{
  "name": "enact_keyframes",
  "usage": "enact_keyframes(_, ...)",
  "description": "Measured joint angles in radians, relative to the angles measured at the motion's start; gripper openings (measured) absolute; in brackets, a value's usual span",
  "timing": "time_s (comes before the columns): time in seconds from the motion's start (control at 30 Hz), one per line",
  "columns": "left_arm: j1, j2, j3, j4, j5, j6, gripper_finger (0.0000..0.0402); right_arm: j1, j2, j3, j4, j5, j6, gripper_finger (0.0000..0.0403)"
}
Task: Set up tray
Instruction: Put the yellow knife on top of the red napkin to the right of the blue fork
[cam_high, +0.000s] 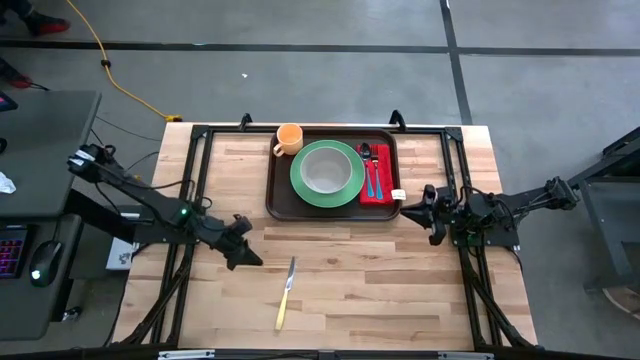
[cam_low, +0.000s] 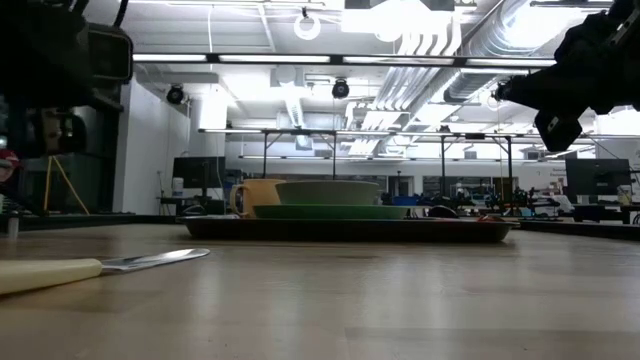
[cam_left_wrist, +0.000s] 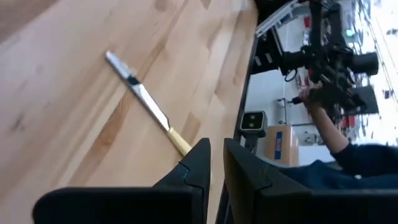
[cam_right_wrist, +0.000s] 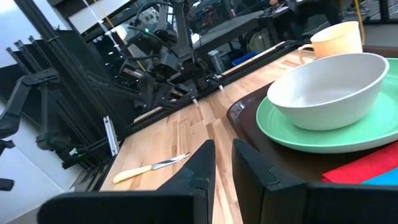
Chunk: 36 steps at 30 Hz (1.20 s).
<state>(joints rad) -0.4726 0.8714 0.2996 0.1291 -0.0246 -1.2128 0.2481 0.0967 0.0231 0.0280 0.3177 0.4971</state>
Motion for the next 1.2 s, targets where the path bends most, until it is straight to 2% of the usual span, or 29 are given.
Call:
enact_keyframes(0.27,-0.065,0.109,0.012,0.07,-0.039,-0.174,0.0076,0.0,0.0,0.0,-0.004,-0.042,-0.001,0.0032)
enact_keyframes(0.5,-0.087,0.206,0.106,0.071,-0.045,-0.159,0.0076,0.0,0.0,0.0,-0.008,-0.066,-0.005,0.0032)
enact_keyframes(0.7,-0.086,0.261,0.157,0.059,0.004,-0.147,0.0076,0.0,0.0,0.0,-0.008,-0.067,-0.008,0.0032)
enact_keyframes(0.83,-0.086,0.276,0.174,-0.006,0.044,-0.183,0.0076,0.0,0.0,0.0,-0.008,-0.067,-0.005,0.0032)
enact_keyframes(1.2,-0.086,0.279,0.301,-0.266,0.067,-0.21,0.0076,0.0,0.0,-0.001,-0.008,-0.067,0.021,0.0032)
